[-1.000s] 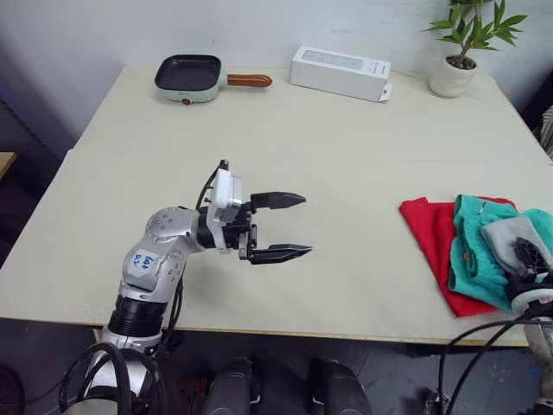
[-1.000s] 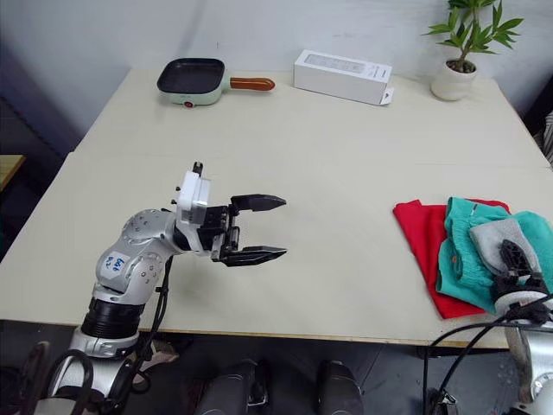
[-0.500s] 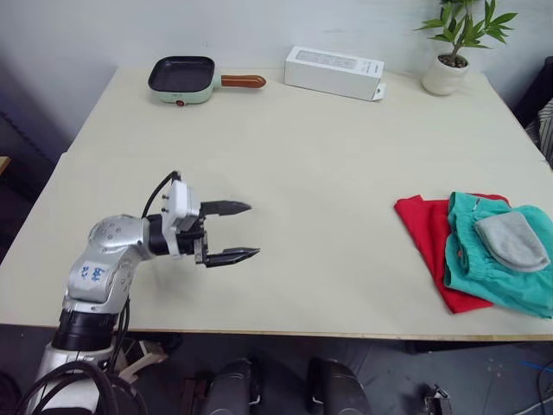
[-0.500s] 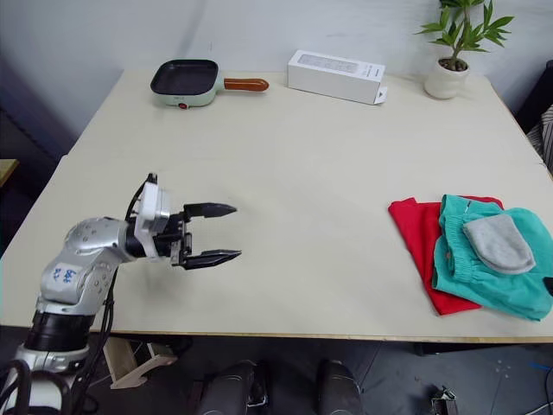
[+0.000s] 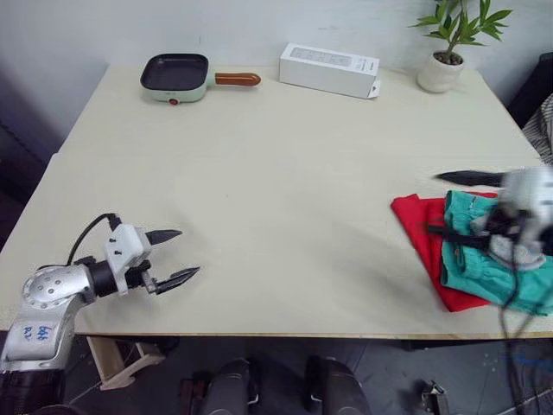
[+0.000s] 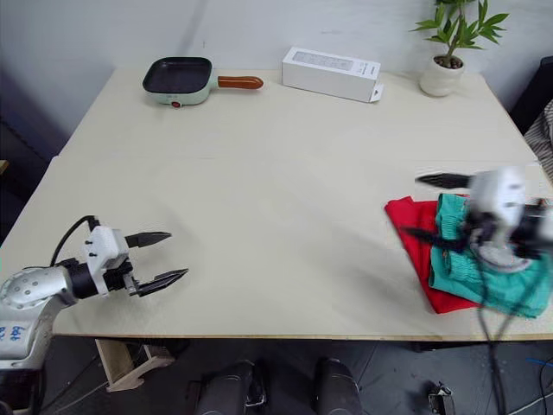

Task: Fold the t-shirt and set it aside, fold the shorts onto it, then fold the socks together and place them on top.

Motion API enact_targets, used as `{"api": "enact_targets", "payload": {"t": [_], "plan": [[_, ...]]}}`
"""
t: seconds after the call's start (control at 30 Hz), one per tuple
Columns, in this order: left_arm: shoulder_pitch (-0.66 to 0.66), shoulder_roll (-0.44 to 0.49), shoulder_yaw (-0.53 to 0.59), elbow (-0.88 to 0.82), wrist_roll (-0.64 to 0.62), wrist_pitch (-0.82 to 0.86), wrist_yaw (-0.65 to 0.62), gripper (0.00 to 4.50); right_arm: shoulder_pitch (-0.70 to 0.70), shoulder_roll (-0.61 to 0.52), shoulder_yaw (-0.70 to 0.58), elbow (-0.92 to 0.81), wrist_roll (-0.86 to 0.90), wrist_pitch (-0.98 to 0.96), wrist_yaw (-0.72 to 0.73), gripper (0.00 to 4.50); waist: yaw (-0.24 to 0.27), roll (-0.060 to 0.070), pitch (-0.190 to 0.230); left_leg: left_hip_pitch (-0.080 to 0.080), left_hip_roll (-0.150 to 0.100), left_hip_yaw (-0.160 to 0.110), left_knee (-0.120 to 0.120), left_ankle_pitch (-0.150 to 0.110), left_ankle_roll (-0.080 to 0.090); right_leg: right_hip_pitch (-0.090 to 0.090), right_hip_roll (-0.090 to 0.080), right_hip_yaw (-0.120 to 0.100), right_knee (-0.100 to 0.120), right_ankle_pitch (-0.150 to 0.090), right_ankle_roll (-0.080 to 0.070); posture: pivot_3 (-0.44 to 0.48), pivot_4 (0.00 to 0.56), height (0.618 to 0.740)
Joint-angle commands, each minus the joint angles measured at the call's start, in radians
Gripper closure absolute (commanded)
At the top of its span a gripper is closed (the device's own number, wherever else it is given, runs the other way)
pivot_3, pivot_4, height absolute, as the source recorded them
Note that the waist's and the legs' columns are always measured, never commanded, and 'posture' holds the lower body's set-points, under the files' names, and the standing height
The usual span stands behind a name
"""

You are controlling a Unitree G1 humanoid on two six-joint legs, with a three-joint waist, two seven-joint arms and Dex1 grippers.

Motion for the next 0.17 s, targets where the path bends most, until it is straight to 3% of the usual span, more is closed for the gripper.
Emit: {"api": "enact_targets", "payload": {"t": [0.03,0.17], "plan": [[0.021,0.012,0.035,-0.042,0.002,-0.023,0.023,0.0,-0.027,0.08,0.055,0.075,-0.046,-0.064,0.072,0.03,0.01,0.0,0.0,0.0,0.0,0.0,0.0,0.0,0.0,0.0,0.0,0.0,0.0,0.0,0.0,0.0,0.15,0.74],[0.016,0.001,0.013,-0.049,-0.004,-0.034,0.022,0.0,-0.031,0.131,0.063,0.189,-0.086,-0.138,0.118,0.03,0.018,0.0,0.0,-0.001,-0.004,0.0,0.002,-0.002,0.004,0.001,-0.003,0.0,0.0,0.001,0.001,0.0,0.15,0.74]]}}
